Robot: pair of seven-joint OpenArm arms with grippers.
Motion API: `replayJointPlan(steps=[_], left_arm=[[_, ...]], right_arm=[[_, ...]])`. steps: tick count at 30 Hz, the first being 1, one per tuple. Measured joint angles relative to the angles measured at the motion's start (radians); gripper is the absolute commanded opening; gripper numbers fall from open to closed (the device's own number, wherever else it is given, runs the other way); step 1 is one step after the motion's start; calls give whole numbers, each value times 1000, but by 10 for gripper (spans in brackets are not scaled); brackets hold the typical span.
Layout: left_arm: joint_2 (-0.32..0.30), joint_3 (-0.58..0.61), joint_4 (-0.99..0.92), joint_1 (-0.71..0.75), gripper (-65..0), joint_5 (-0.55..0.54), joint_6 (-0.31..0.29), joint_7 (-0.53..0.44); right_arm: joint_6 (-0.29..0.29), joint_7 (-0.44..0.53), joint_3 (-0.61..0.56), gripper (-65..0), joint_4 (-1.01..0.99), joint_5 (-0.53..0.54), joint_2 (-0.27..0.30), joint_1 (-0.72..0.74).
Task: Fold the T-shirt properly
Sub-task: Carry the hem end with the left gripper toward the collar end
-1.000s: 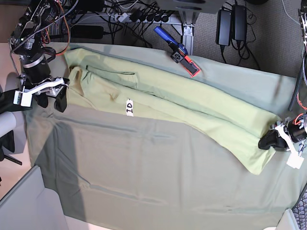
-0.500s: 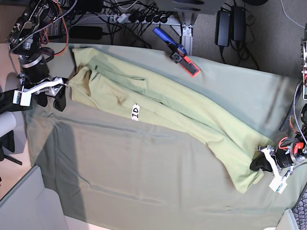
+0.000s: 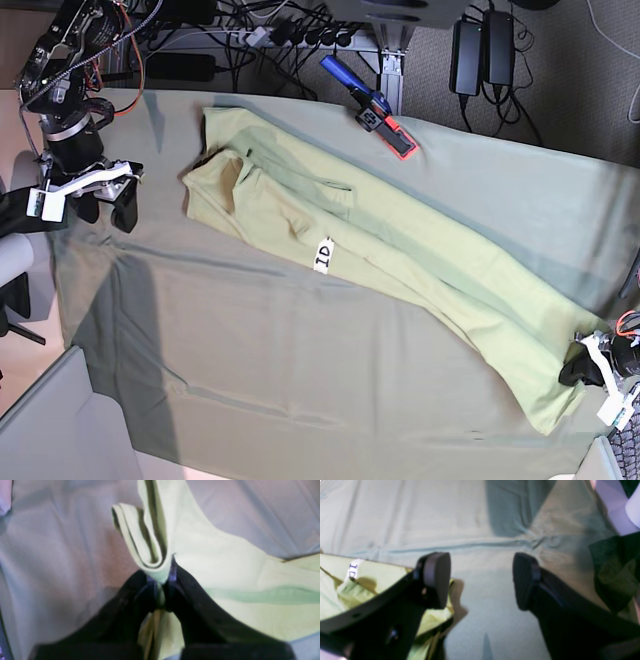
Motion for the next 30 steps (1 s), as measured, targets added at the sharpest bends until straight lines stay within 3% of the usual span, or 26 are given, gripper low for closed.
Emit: replayJointPlan(steps=[4,6,12,16,23,30], left_arm=[[-6,-1,43,15,-650,-204,2,181],[-2,-1,113,41,-650,-277,2,212],[19,0,397,177,-650,-286,0,228],[91,-1,547,265,-650,-288,-1,234],[242,-1,529,311,-650,-193,-1,230],[291,-1,459,308,-650,-84,-1,222]], right_arm=[[0,-8,0,-264,0,0,0,0],[0,-7,0,-264,0,3,0,0],[0,-7,0,-264,0,3,0,0],[0,-7,0,-264,0,3,0,0],[0,-8,0,-264,0,-1,0,0],[0,-8,0,-264,0,-5,0,0]])
